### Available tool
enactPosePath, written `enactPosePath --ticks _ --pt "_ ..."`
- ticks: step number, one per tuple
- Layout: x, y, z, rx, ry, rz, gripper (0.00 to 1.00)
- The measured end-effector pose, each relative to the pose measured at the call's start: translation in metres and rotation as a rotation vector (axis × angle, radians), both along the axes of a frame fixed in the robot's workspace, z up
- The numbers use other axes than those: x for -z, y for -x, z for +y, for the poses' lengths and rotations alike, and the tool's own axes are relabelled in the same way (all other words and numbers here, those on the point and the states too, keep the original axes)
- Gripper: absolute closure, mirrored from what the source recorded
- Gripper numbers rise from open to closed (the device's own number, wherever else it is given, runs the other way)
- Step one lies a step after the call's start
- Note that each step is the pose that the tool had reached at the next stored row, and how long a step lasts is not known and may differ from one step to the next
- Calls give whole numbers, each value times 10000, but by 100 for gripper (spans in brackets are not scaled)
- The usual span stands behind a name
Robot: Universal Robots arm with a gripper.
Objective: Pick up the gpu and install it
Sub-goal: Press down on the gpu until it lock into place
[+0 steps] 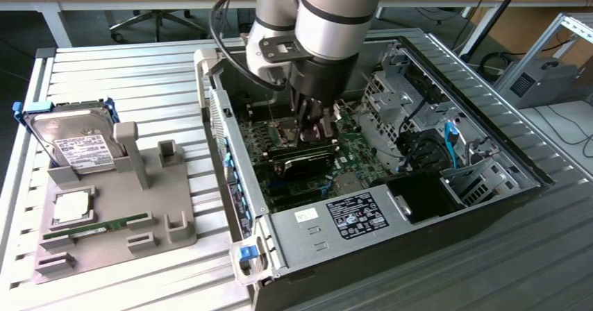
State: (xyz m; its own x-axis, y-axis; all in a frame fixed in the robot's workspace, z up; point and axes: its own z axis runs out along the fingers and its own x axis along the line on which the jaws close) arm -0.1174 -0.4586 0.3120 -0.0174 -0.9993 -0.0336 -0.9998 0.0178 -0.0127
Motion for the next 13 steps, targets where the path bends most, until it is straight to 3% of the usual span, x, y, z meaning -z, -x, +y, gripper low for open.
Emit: enactPosePath --ticks 3,6,9,13 --pt "62 0 0 0 -2 -1 89" --pt "63 0 0 1 -11 0 89" --pt "168 0 0 0 -11 0 89" --pt "168 0 0 0 -11 0 89"
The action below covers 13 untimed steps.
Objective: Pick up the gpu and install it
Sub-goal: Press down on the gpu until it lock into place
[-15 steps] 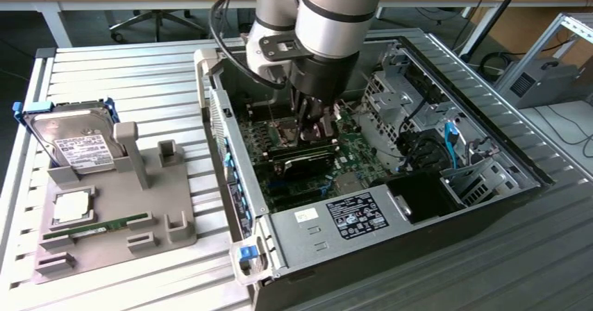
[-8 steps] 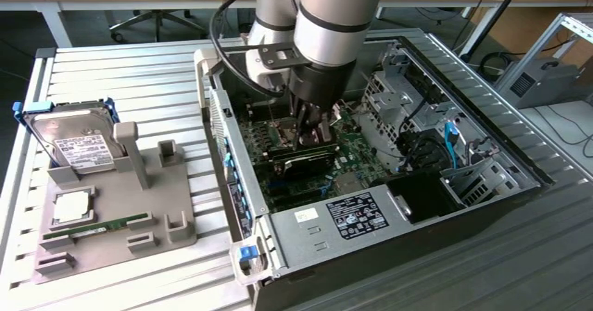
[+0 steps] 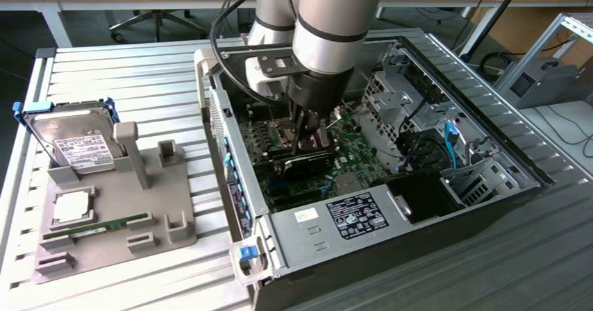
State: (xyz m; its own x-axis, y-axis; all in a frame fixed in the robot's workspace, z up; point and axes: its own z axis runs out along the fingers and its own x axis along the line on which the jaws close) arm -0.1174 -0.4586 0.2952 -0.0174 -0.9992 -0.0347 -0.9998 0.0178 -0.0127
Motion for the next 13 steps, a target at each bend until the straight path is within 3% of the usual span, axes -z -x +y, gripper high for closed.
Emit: enactPosePath --ticks 3,7,13 --pt "96 0 0 0 2 1 89" --pt "100 21 51 0 -1 -1 89" --pt "141 36 53 -1 2 1 89"
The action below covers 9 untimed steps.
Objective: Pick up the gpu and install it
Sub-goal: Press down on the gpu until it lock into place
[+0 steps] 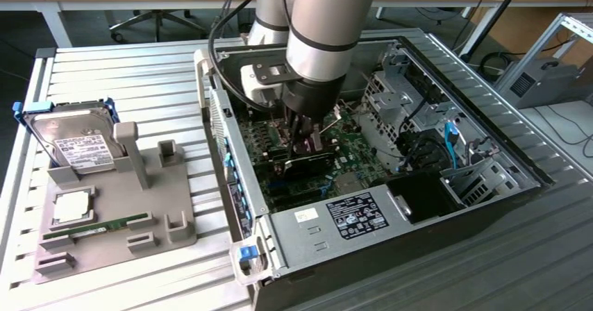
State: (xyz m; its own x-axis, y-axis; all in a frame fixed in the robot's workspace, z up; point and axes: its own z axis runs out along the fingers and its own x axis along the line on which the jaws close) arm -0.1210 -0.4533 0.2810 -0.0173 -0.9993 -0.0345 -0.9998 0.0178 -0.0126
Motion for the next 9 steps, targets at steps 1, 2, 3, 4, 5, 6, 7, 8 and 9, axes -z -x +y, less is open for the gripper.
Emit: enactPosePath --ticks 1,2,3,4,5,6,7,8,9 --pt "0 0 0 1 0 0 89" --pt "0 0 0 1 0 0 89" --pt "3 0 0 1 -1 -1 89" --pt "12 0 1 0 -5 -3 89" --pt "22 1 0 1 -6 -2 89" --pt "32 2 0 1 -8 -1 89" --pt "41 2 0 1 -13 -1 89" --pt "43 3 0 1 -12 -1 89" --pt "43 3 0 0 -12 -1 89"
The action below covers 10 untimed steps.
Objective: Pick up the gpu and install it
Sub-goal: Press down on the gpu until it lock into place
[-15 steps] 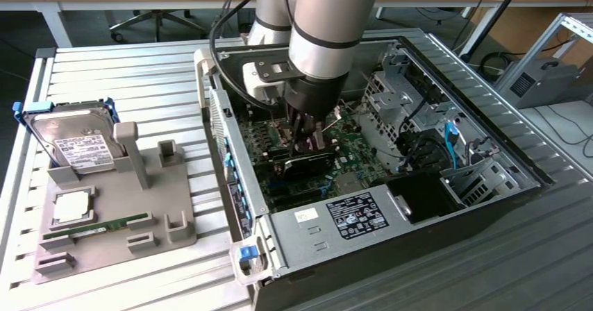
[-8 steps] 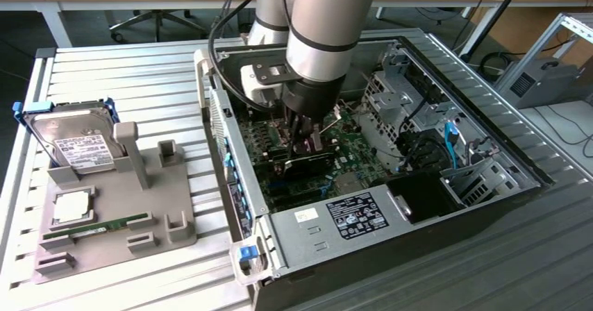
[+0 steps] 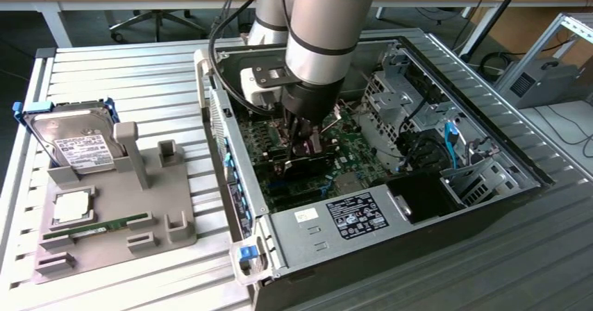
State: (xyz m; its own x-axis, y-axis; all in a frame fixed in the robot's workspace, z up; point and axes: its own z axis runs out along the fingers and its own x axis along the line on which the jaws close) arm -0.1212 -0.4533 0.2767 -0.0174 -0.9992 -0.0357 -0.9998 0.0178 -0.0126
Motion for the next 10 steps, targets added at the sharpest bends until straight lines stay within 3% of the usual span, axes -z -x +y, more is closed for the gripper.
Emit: enactPosePath --ticks 10 --pt "19 7 14 0 2 2 89"
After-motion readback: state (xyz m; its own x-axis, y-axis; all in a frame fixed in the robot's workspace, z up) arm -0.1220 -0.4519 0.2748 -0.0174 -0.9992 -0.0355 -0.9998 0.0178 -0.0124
